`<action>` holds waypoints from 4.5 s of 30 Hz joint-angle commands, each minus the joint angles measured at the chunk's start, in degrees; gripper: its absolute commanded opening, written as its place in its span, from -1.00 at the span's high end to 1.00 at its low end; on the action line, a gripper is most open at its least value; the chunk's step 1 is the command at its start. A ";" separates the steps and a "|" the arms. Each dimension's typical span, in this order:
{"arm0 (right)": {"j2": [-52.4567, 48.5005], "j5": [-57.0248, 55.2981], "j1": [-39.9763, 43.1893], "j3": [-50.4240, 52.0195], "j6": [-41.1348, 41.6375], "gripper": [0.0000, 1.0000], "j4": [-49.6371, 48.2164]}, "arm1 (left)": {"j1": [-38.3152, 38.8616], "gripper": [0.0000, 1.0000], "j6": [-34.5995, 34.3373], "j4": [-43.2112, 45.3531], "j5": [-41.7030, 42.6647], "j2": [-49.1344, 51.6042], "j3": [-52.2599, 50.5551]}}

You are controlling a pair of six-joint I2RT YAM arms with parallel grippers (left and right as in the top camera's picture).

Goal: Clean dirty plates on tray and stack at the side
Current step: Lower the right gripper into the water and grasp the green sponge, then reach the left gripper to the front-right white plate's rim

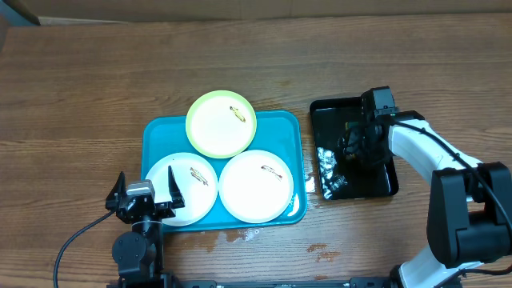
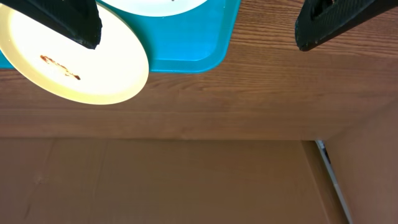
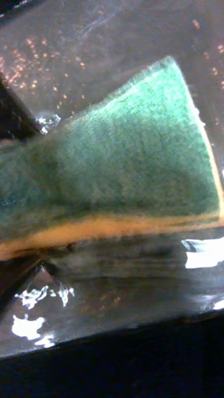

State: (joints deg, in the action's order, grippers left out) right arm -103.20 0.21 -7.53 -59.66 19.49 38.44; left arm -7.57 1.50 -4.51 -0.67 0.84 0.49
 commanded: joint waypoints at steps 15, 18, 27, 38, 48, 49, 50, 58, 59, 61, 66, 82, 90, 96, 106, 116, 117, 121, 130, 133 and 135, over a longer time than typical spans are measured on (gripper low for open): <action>1.07 2.40 0.13 -14.84 -1.57 -0.19 12.04 | 0.15 -0.99 0.68 0.09 0.48 -0.59 -0.22; 0.96 1.79 0.13 -13.00 -3.26 -0.22 8.59 | 0.15 -1.00 0.68 0.09 0.50 -0.59 -0.22; 0.28 0.74 0.13 -3.48 -3.26 -0.31 -5.07 | 0.15 -0.99 0.68 0.07 0.50 -0.59 -0.22; 0.37 1.09 0.13 4.68 -3.21 0.27 -19.65 | 0.15 -1.00 0.68 0.09 0.50 -0.59 -0.22; 1.84 5.03 0.13 -3.48 -3.23 -0.57 -8.41 | 0.15 -1.00 0.66 1.68 1.03 -0.59 -0.22; 1.84 5.01 0.13 -3.48 -3.26 -0.57 -7.45 | 0.15 -1.00 0.68 1.18 1.14 -0.59 -0.22; 1.84 4.94 0.13 -3.45 -3.26 -0.57 -6.49 | 0.13 -0.99 0.72 1.03 1.03 -0.59 -0.22; 1.84 4.39 0.13 -3.45 -3.28 -0.57 -5.51 | 0.11 -0.99 -9.46 7.45 7.80 0.20 5.81; 1.84 4.39 0.13 -3.45 -3.30 -0.57 -5.40 | 0.11 -1.00 -10.25 4.85 8.26 1.22 8.50; 1.84 4.39 0.13 -3.45 -3.30 -0.57 -5.09 | 0.11 -1.00 -10.75 -1.97 9.86 5.11 15.37; 1.84 4.39 0.13 -3.45 -3.32 -0.57 -4.57 | 0.11 -1.00 -10.27 -22.27 25.66 26.51 38.18; 1.84 4.42 0.13 -3.45 -3.48 -0.63 -2.58 | 0.31 0.00 -14.51 -70.53 42.64 76.67 79.36; 1.84 4.42 0.13 -3.45 -3.45 -0.63 -1.84 | 10.23 0.26 -22.21 -81.44 14.97 77.46 74.12; 1.84 4.42 0.13 -3.45 -3.43 -0.61 -1.01 | 18.86 0.14 -28.98 -71.10 15.06 77.48 63.82; 1.84 4.42 0.13 -3.43 -3.45 -0.61 -0.76 | 27.21 -0.03 -37.81 -51.01 10.56 78.60 52.00; 1.84 4.39 0.13 -3.43 -3.45 -0.61 -0.68 | 32.83 -0.02 -43.56 -50.51 7.30 87.95 51.89; 1.84 4.39 0.13 -3.43 -3.45 -0.61 -0.66 | 33.20 -0.01 -43.56 -50.47 7.26 88.74 51.89; 1.84 4.39 0.13 -3.43 -3.45 -0.61 -0.61 | 33.64 0.07 -44.37 -50.25 7.28 90.75 51.89; 1.84 4.39 0.13 -3.41 -3.45 -0.62 -0.31 | 33.64 0.18 -44.30 -48.06 8.02 94.31 51.84; 1.84 4.39 0.13 -3.41 -3.45 -0.62 -0.35 | 33.46 0.25 -44.30 -47.54 8.35 94.86 51.84; 1.84 4.39 0.13 -3.41 -3.45 -0.62 -0.35 | 33.46 0.30 -43.82 -47.39 8.00 94.86 51.84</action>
State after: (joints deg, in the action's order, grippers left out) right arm -103.00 4.51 -7.27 -62.15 16.27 38.24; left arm 25.85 -41.93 -52.23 7.66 95.20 52.84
